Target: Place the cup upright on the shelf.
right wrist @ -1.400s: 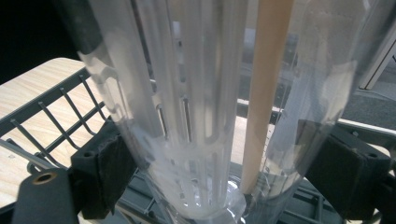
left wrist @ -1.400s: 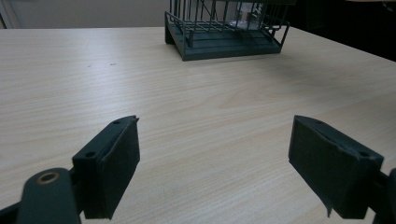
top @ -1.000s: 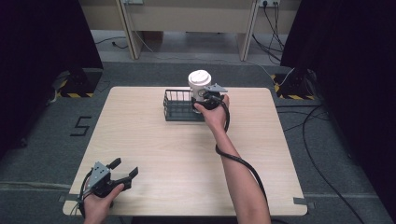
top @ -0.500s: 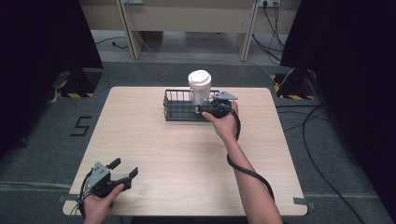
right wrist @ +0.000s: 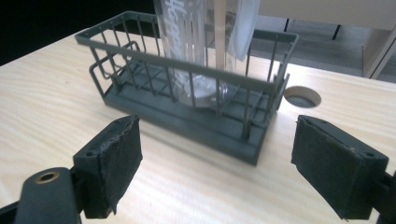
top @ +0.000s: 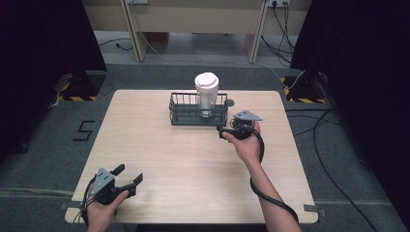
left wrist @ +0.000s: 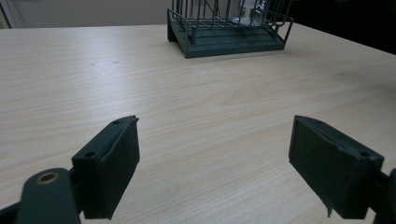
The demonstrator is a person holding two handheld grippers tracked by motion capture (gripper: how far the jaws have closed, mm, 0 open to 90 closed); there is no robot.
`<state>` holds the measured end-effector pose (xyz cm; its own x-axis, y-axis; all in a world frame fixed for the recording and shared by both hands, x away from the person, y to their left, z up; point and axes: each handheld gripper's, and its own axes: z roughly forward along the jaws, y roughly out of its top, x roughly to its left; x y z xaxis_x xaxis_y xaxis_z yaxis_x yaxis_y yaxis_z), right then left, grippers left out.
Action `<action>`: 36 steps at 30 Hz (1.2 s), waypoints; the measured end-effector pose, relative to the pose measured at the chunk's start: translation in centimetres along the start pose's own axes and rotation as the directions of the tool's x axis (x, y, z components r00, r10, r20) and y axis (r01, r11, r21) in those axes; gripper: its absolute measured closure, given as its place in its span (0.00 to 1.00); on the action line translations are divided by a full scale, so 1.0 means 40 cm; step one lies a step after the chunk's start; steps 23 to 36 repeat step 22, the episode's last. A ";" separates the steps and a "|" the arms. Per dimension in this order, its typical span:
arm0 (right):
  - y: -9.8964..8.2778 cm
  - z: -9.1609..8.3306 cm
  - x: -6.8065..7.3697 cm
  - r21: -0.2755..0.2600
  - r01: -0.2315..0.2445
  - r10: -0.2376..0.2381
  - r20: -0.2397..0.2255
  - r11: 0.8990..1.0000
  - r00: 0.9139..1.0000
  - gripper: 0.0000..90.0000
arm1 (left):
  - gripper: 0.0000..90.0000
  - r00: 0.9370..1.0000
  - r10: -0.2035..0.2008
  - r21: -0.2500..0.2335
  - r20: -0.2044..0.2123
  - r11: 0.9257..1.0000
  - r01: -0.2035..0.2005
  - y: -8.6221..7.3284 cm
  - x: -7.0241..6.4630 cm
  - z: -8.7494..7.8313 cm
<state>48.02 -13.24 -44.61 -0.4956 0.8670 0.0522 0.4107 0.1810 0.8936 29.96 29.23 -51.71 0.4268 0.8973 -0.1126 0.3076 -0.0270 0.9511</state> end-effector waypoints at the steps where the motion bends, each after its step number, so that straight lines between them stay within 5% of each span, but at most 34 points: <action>1: -0.007 -0.009 -0.001 0.001 0.003 -0.003 0.001 1.000 1.000 0.18 | 0.18 1.000 -0.001 0.000 0.000 1.000 0.001 0.000 0.000 0.000; 20: -0.189 -0.184 -0.015 0.012 0.017 -0.017 0.014 1.000 1.000 0.20 | 0.18 1.000 -0.004 0.006 -0.001 1.000 0.004 -0.002 0.000 -0.002; 36: -0.194 -0.198 -0.015 0.005 0.024 -0.025 0.017 1.000 1.000 0.20 | 0.17 1.000 -0.001 0.007 -0.001 1.000 0.001 -0.002 -0.001 -0.001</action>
